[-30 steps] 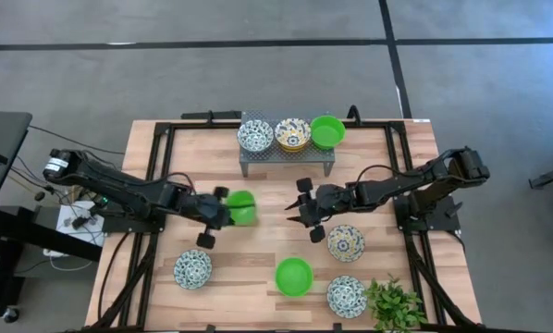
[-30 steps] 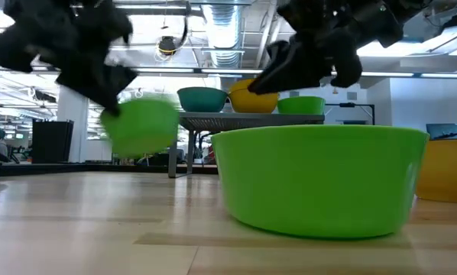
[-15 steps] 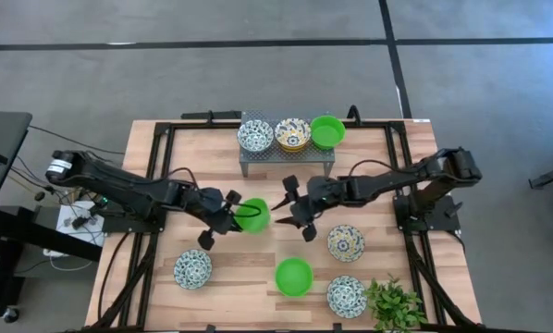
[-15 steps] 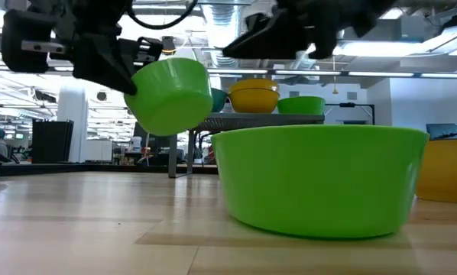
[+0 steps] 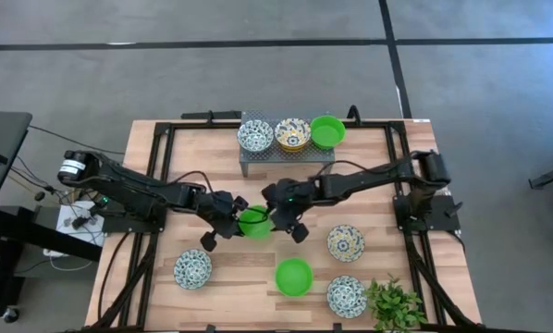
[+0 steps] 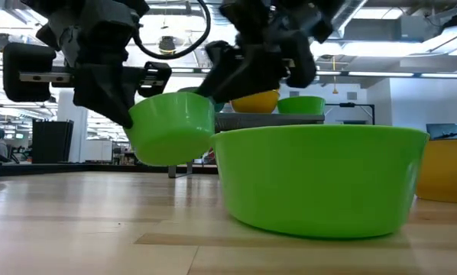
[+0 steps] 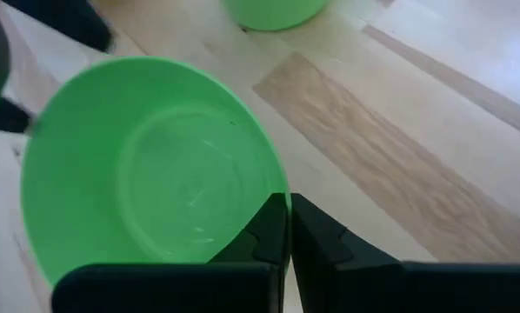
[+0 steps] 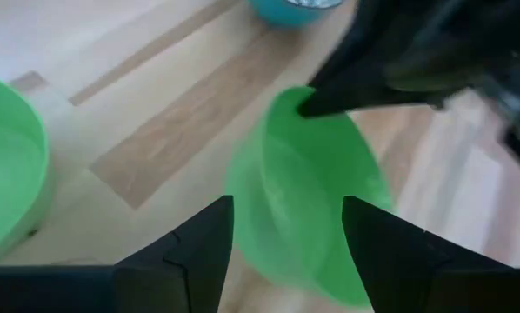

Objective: Pick & Place Mini bowls
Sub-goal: Stack the top green bowl on the green bowl on the shelf

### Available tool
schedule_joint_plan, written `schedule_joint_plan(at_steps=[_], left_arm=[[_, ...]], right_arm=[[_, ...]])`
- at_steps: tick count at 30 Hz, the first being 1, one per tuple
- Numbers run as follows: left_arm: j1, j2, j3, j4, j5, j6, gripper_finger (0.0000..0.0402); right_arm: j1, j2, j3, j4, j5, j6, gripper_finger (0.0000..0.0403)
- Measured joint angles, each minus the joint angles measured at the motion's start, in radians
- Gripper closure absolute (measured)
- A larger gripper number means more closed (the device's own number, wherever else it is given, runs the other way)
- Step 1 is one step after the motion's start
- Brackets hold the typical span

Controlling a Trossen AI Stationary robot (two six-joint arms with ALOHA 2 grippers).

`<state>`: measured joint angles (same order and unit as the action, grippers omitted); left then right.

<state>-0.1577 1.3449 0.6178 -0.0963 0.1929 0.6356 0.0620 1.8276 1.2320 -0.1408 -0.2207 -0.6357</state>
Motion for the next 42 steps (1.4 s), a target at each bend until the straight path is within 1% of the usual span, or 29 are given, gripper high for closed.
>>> schedule_joint_plan(at_steps=[2,5,9,12,16,20,23,26,30,33,35,37,39,42], left_arm=[[0.001,-0.001,0.0,0.008,-0.001,0.011,0.0392],[0.001,-0.014,0.0,0.016,0.001,0.016,0.0392],[0.0,-0.031,-0.002,0.01,0.002,0.015,0.0392],[0.0,-0.034,-0.002,0.012,0.001,0.011,0.0392],[0.001,-0.034,-0.002,0.016,0.0,-0.013,0.039],[0.001,-0.034,-0.001,0.036,-0.005,-0.036,0.038],[0.001,-0.034,-0.001,0.065,-0.011,-0.04,0.0366],[0.001,-0.034,-0.001,0.112,-0.01,-0.06,0.0346],[0.001,-0.034,0.001,0.164,-0.009,-0.076,0.0308],[0.0,-0.034,0.001,0.19,-0.012,-0.077,0.0276],[0.0,-0.034,0.001,0.194,-0.048,-0.1,0.0257],[0.0,-0.034,0.001,0.196,-0.091,-0.124,0.0242],[0.001,-0.034,0.001,0.196,-0.122,-0.126,0.0233],[0.0,-0.036,0.001,0.197,-0.133,-0.123,0.023]], right_arm=[[-0.004,0.034,0.039,-0.06,-0.021,-0.001,0.0191],[-0.005,0.093,0.092,-0.116,-0.019,-0.017,0.0197],[-0.005,0.137,0.157,-0.182,-0.02,-0.066,0.0214],[-0.005,0.142,0.169,-0.207,-0.019,-0.082,0.0242],[-0.003,0.128,0.169,-0.225,-0.025,-0.086,0.0292],[-0.003,0.124,0.169,-0.239,-0.04,-0.085,0.033],[-0.003,0.126,0.168,-0.246,-0.054,-0.085,0.0345],[-0.004,0.126,0.168,-0.23,-0.062,-0.081,0.0351],[-0.007,0.125,0.171,-0.196,-0.054,-0.078,0.0359],[-0.005,0.125,0.171,-0.182,-0.048,-0.053,0.0375],[-0.005,0.125,0.171,-0.192,-0.02,0.01,0.0393],[-0.005,0.123,0.171,-0.202,-0.014,0.06,0.0399],[-0.006,0.121,0.171,-0.2,-0.011,0.054,0.0396],[-0.005,0.122,0.171,-0.175,0.009,0.011,0.0395]])
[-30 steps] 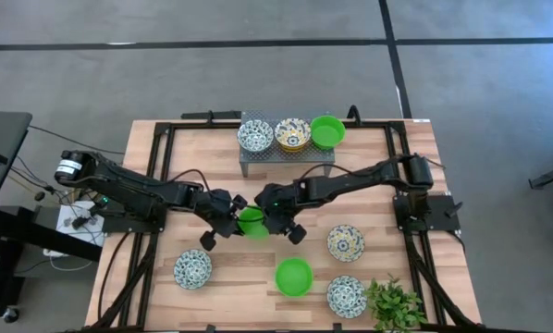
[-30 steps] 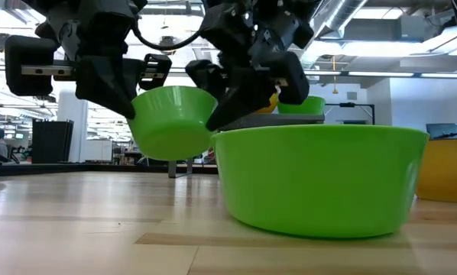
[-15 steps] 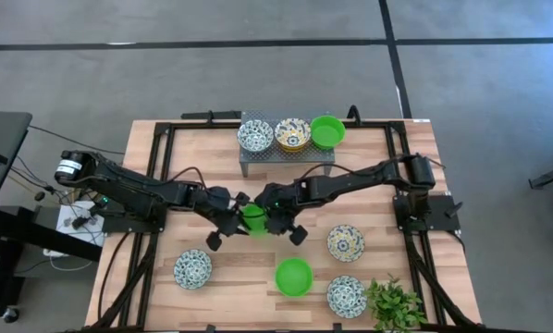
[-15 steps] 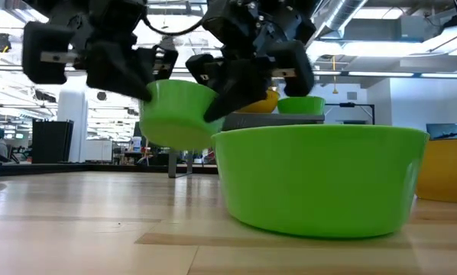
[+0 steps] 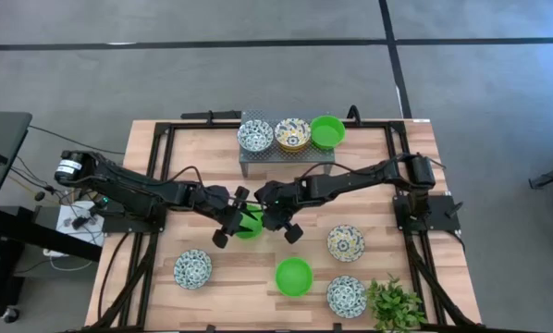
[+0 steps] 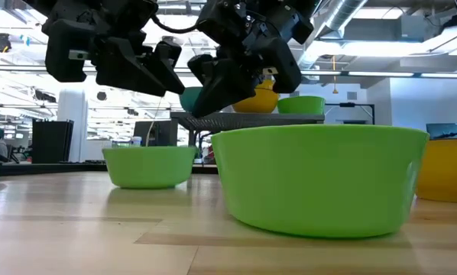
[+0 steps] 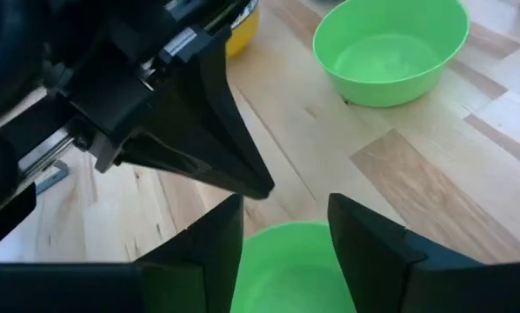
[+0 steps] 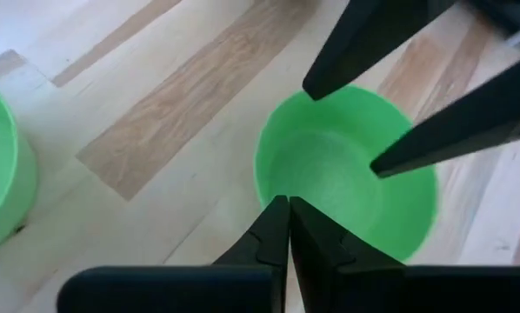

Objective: Pick & Place Mini bowls
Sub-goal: Stack the top green bowl on the green bowl on the shelf

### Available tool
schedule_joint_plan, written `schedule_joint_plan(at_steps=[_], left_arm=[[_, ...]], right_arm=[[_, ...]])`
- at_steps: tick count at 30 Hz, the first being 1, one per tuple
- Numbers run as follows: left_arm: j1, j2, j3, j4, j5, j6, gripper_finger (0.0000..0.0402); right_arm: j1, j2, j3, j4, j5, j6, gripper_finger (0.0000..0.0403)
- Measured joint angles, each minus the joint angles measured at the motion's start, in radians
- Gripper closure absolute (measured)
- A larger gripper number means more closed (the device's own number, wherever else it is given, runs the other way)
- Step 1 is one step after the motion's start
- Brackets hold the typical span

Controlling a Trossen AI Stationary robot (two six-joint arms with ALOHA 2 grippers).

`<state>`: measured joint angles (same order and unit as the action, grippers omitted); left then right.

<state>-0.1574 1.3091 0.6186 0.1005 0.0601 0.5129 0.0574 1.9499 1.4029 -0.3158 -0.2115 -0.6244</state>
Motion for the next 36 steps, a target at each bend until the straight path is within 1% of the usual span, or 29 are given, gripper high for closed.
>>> schedule_joint_plan(at_steps=[2,5,8,14,19,24,27,30,33,36], left_arm=[[0.0,-0.008,0.0,0.0,0.0,-0.001,0.0231],[0.0,-0.027,0.0,-0.003,-0.001,-0.002,0.0235],[0.0,-0.06,-0.001,-0.006,-0.008,-0.002,0.0238],[0.0,-0.14,-0.001,-0.01,-0.008,-0.003,0.0239],[0.0,-0.183,-0.01,-0.015,-0.008,-0.036,0.0239],[0.0,-0.199,-0.026,-0.018,-0.008,-0.047,0.0239],[0.0,-0.202,-0.026,-0.015,-0.01,-0.047,0.0239],[0.0,-0.203,-0.026,-0.02,-0.012,-0.051,0.0239],[0.0,-0.203,-0.026,-0.019,-0.012,-0.051,0.0239],[0.0,-0.204,-0.026,-0.018,-0.013,-0.051,0.0239]], right_arm=[[0.001,0.001,0.0,0.008,0.026,-0.002,0.0391],[0.002,0.02,-0.002,0.016,0.019,-0.016,0.0375],[0.006,0.025,0.0,0.048,0.011,-0.022,0.0347],[0.008,0.088,-0.001,0.131,0.026,-0.048,0.0284],[0.007,0.098,-0.002,0.099,0.026,-0.088,0.0243],[0.008,0.119,-0.001,0.083,-0.023,-0.085,0.0221],[0.006,0.157,-0.004,0.103,-0.009,-0.091,0.0219],[0.005,0.177,-0.001,0.13,0.019,-0.111,0.0232],[0.005,0.186,-0.003,0.106,0.038,-0.132,0.0268],[0.006,0.181,-0.002,0.106,0.037,-0.133,0.032]])
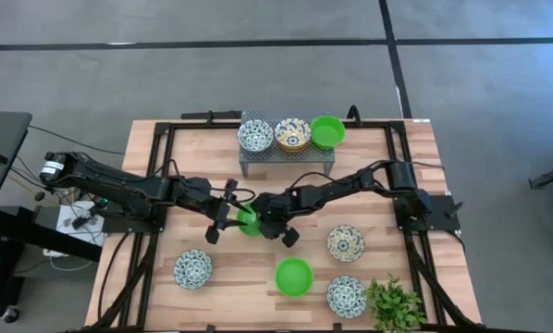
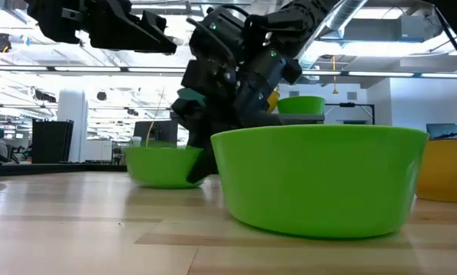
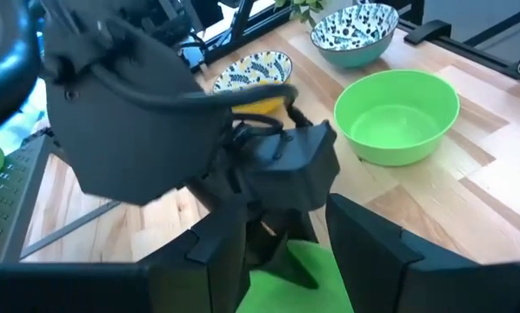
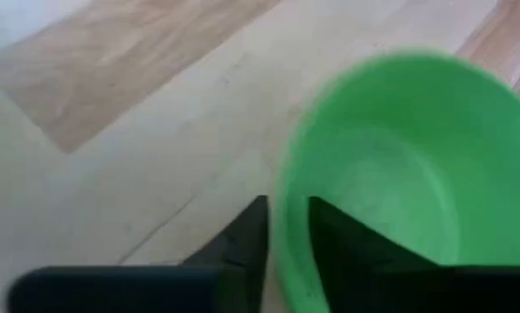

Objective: Pick & Place Mini bowls
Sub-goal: Stack the top green bowl on the green bowl on the shelf

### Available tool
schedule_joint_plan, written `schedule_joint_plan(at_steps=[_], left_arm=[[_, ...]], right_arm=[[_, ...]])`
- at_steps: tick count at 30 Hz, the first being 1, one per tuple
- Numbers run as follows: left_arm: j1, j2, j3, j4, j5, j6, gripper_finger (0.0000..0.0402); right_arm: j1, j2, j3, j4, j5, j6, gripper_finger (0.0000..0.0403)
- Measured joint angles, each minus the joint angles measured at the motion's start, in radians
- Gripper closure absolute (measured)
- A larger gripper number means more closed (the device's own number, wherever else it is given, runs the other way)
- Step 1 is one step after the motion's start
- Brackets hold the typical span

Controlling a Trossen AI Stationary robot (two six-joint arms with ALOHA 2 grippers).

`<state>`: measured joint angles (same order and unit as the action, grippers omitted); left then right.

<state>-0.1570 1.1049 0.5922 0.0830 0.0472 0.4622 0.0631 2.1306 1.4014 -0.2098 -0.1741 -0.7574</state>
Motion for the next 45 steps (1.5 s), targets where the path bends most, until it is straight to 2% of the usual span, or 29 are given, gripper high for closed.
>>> schedule_joint_plan(at_steps=[4,8,13,19,26,29,32,37,45], left_arm=[[0.0,0.0,0.0,0.0,-0.004,0.0,0.0239],[0.0,0.0,0.0,0.0,-0.004,0.0,0.0239],[0.0,0.0,0.0,0.0,-0.003,0.001,0.0239],[0.0,0.0,0.0,0.001,-0.003,0.001,0.0239],[0.0,0.0,0.0,0.001,-0.003,0.001,0.0239],[0.0,0.0,0.0,0.001,-0.003,0.001,0.0239],[0.0,0.0,0.0,0.001,-0.003,0.001,0.0239],[0.0,0.0,0.0,0.001,-0.003,0.001,0.0239],[0.0,0.001,0.0,0.001,-0.003,0.001,0.0239]], right_arm=[[0.0,-0.022,0.0,-0.028,0.0,0.004,0.0388],[0.0,-0.045,0.0,-0.068,0.0,0.064,0.0388],[0.019,-0.132,0.0,-0.235,0.021,0.173,0.0398],[0.064,-0.307,0.0,-0.407,0.174,0.325,0.04],[0.142,-0.523,0.0,-0.593,0.462,0.51,0.0401],[0.163,-0.596,0.0,-0.657,0.552,0.589,0.0399],[0.168,-0.657,0.0,-0.699,0.663,0.61,0.04],[0.11,-0.726,0.0,-0.787,0.8,0.656,0.0401],[-0.134,-0.736,0.0,-0.845,0.806,0.723,0.0399]])
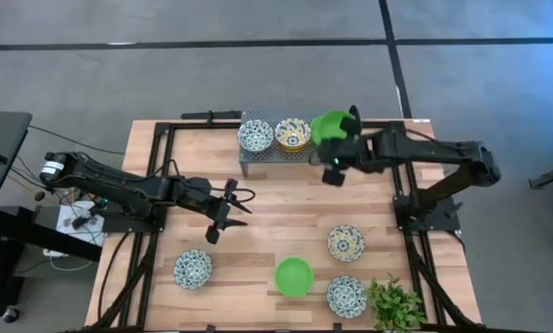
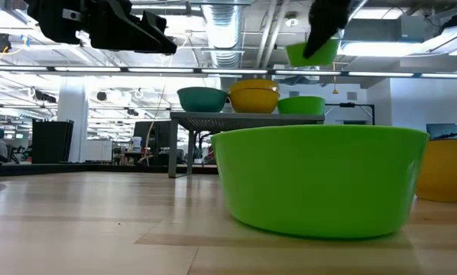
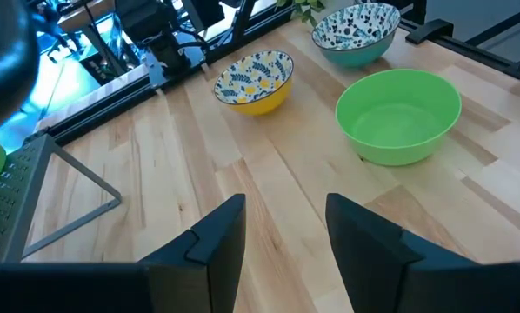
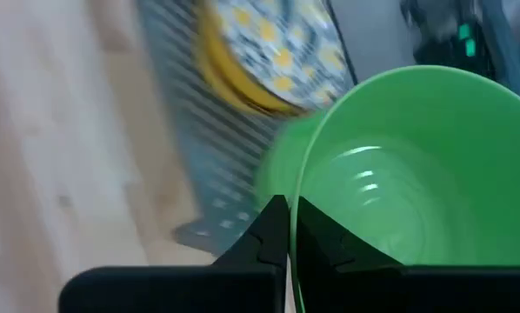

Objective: Pick & Place Mini bowls
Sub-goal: Stack the top green bowl on the green bowl on the shelf

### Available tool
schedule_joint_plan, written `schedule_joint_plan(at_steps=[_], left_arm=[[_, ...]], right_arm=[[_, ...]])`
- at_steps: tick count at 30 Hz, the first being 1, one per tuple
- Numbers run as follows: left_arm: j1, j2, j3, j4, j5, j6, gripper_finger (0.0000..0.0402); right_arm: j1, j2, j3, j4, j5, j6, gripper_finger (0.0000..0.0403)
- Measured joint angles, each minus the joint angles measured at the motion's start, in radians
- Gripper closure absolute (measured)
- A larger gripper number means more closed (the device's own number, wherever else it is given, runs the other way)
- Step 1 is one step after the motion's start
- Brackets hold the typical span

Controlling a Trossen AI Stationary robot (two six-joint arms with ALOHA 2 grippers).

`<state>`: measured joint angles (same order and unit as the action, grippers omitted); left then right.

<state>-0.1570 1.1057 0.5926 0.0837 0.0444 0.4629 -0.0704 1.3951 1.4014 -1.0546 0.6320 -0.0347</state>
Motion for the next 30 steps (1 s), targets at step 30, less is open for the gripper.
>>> schedule_joint_plan(at_steps=[30], left_arm=[[0.0,0.0,0.0,0.011,0.0,0.0,0.0239]], right_arm=[[-0.273,0.149,0.0,0.121,-0.267,-0.121,0.0381]])
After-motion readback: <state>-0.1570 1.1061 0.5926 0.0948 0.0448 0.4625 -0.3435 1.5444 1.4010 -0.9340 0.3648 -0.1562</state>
